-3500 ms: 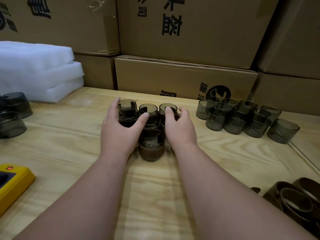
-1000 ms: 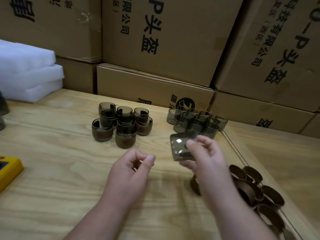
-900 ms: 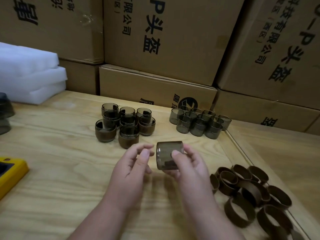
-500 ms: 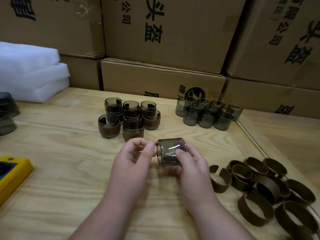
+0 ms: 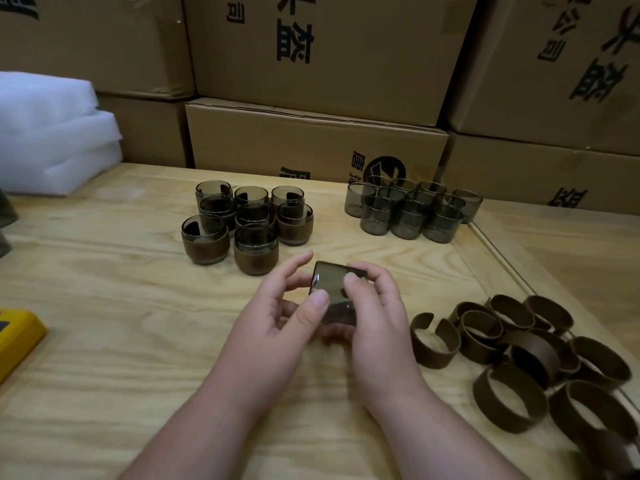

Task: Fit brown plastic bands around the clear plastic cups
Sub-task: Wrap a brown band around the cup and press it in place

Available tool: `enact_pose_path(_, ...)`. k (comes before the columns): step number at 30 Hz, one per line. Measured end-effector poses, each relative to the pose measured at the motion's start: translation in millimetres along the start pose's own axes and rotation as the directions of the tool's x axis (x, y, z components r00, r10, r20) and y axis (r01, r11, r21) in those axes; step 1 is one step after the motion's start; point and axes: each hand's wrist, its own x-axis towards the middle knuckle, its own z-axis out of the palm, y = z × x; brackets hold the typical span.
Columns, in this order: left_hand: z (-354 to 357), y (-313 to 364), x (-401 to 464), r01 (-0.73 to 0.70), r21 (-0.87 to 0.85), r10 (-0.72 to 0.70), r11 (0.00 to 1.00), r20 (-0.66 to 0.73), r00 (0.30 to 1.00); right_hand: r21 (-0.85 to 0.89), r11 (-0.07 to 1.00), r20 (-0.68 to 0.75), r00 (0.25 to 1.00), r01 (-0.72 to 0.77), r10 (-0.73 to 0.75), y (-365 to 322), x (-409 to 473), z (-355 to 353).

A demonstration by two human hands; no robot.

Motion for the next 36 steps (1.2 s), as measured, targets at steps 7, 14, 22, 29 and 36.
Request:
enact_pose_path(7, 1, 1, -1, -0.072, 0.049, 0.072, 0.996, -0.003, 0.997, -0.196, 0.975, 0.255, 0.965, 0.108, -0.055, 3, -7, 5)
enact_pose_path(14, 2, 6, 2, -0.083, 0.053, 0.091, 0.995, -0.184, 0.979, -0.305, 0.942, 0.167, 0.982, 0.14, -0.092, 2, -11, 8)
enact_pose_path(22, 3, 3, -2, -0.164, -0.01, 0.162, 0.986, -0.092, 0.983, -0.263, 0.959, 0.145, 0.987, 0.102, -0.065, 2, -9, 11)
enact_pose_path(29, 4, 1, -5, -0.145, -0.015, 0.145, 0.989, -0.004, 0.989, -0.273, 0.948, 0.12, 0.983, 0.165, -0.136, 4, -11, 11)
enact_pose_path(36, 3, 7, 0, -0.052, -0.147, 0.039, 0.988, -0.09, 0.995, -0.314, 0.933, 0.197, 0.974, 0.174, -0.115, 2, -14, 12)
